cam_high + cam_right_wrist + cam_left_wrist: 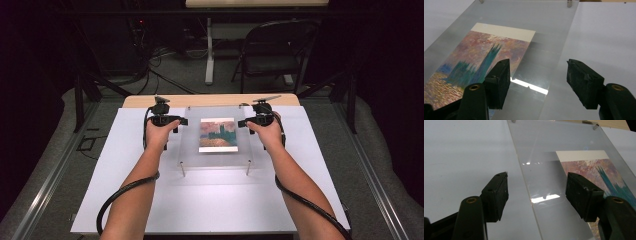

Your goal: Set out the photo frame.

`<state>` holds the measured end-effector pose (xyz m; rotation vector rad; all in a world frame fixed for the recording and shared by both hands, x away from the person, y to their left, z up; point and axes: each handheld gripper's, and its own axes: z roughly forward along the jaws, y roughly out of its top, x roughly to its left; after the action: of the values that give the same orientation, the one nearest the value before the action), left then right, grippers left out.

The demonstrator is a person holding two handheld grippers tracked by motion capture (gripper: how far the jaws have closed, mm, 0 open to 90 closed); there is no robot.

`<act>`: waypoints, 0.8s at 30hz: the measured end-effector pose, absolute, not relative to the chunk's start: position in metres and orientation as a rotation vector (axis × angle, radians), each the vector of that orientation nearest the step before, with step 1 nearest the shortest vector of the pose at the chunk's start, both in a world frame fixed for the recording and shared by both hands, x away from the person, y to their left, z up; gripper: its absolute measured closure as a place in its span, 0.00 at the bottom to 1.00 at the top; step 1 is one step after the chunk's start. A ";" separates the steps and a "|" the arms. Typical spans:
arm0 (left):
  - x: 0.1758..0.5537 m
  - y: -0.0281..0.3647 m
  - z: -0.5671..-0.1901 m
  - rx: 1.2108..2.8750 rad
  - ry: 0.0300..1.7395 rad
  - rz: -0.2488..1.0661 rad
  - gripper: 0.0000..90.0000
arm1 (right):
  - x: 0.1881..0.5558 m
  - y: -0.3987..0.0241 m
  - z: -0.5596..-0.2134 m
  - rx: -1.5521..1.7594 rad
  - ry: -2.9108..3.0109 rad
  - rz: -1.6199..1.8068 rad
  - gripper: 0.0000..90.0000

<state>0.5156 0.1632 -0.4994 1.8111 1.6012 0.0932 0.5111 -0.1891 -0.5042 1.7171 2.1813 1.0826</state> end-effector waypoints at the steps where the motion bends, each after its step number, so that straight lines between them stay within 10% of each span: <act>1: 0.517 0.161 -0.503 1.819 1.598 0.081 0.38 | 0.512 -0.189 -0.505 1.722 2.180 1.084 0.39; 24: 0.524 0.146 -0.521 1.872 1.588 -0.063 0.38 | 0.521 -0.184 -0.518 1.831 2.242 1.081 0.39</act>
<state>0.5245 0.1464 -0.5211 1.8721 1.5876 -0.0633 0.5210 -0.1835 -0.5181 1.8309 2.2418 1.0812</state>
